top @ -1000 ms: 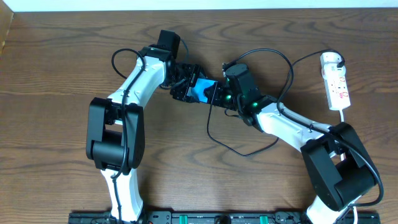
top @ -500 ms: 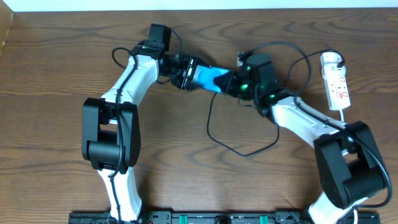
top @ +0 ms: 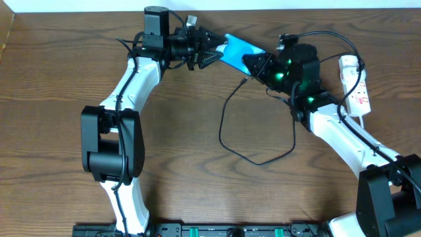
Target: Plug charger to phone and switch on socket
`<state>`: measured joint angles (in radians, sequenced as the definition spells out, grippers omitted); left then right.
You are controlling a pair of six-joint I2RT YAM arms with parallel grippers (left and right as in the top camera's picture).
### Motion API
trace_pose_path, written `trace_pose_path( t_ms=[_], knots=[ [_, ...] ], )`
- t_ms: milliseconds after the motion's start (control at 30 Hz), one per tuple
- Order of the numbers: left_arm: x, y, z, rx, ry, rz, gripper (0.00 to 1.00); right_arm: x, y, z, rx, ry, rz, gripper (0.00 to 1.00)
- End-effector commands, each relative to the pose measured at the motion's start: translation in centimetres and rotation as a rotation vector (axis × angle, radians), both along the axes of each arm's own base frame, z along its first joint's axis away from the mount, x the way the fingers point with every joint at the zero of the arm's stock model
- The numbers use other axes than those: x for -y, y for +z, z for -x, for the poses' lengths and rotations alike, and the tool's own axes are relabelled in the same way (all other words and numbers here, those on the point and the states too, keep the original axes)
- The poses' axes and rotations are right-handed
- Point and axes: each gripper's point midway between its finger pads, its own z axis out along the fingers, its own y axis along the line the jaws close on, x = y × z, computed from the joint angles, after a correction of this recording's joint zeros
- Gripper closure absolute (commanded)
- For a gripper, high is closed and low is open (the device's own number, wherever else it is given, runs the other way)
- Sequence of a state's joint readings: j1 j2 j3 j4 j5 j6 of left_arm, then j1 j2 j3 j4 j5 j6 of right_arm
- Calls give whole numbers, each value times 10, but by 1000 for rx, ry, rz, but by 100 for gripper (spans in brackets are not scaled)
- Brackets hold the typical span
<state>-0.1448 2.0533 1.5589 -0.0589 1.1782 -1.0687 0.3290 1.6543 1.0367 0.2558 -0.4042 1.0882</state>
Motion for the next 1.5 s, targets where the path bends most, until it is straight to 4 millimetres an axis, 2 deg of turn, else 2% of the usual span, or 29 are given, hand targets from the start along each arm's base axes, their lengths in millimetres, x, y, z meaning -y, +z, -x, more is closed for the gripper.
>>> trace_pose_path(
  t_ms=[0, 133, 233, 367, 600, 767, 1067, 1267, 1467],
  knots=[
    [2, 14, 3, 44, -28, 15, 50, 8, 33, -8, 26, -100, -94, 99],
    [2, 14, 3, 44, -27, 15, 50, 13, 42, -15, 24, -160, -151, 99],
    [2, 14, 3, 44, -28, 15, 50, 9, 48, -15, 19, -166, -199, 99],
    [2, 14, 3, 45, -28, 17, 50, 0, 47, -11, -25, -166, -247, 99],
    [6, 40, -4, 182, -51, 70, 50, -28, 39, 4, -143, -142, -323, 99],
    [6, 53, -12, 236, -31, 89, 50, -34, 38, 7, -192, -185, -378, 99],
    [3, 58, -27, 218, 60, 90, 51, -53, 37, 17, -231, -191, -411, 99],
    [2, 61, -30, 123, 96, 123, 51, -57, 40, 19, -200, -179, -393, 99],
    [3, 83, -34, 98, 114, 201, 51, -57, 41, 19, -155, -156, -350, 99]
  ],
)
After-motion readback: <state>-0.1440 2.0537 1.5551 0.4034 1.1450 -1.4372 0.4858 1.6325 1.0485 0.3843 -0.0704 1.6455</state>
